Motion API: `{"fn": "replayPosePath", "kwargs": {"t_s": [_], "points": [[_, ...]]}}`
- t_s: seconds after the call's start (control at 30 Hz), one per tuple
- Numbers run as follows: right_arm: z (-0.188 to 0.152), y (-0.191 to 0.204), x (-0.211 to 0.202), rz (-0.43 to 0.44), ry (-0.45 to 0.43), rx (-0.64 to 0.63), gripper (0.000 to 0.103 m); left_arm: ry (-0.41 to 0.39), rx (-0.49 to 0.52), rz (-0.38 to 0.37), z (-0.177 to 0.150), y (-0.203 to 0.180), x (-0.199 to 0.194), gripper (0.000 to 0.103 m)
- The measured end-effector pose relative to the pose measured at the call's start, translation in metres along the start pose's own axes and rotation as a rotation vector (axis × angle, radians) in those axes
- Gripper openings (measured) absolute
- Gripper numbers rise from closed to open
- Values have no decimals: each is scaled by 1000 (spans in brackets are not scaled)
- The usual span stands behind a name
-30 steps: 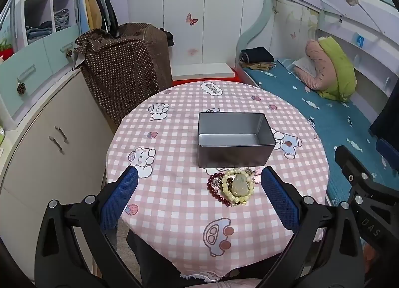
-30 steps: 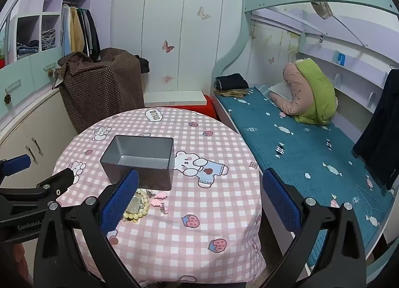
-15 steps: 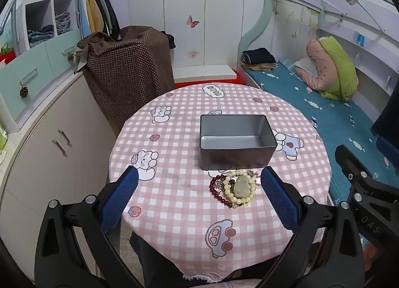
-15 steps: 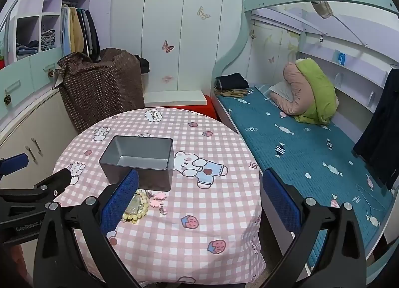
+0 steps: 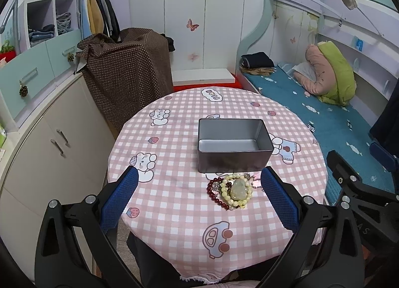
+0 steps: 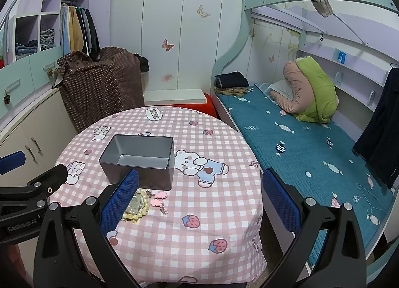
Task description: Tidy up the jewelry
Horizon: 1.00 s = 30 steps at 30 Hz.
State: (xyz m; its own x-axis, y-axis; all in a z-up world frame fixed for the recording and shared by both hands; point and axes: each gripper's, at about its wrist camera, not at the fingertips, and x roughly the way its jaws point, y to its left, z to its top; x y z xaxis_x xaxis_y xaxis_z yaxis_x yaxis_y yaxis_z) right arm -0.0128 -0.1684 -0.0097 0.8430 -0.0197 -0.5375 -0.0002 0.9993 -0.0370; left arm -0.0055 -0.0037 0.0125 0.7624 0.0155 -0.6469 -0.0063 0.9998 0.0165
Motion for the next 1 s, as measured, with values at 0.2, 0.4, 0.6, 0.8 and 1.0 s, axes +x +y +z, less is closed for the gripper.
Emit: {"fn": "replayPosePath", "kwargs": {"t_s": [0.2, 0.4, 0.6, 0.8, 1.0], "points": [[-1, 0, 1, 3, 0, 4, 96, 1, -5, -3, 2, -1, -2, 98], [-1, 0, 1, 4, 0, 5, 96, 3, -2, -3, 0, -3, -2, 98], [-1, -1, 0, 5, 0, 8, 96, 8, -2, -6, 1, -8, -4, 98], [-1, -1, 0, 11, 2, 14, 96, 4, -4, -6, -2, -3, -1, 98], [1, -1, -1, 14, 0, 16, 96, 1, -9, -13, -5, 1, 1, 98]]}}
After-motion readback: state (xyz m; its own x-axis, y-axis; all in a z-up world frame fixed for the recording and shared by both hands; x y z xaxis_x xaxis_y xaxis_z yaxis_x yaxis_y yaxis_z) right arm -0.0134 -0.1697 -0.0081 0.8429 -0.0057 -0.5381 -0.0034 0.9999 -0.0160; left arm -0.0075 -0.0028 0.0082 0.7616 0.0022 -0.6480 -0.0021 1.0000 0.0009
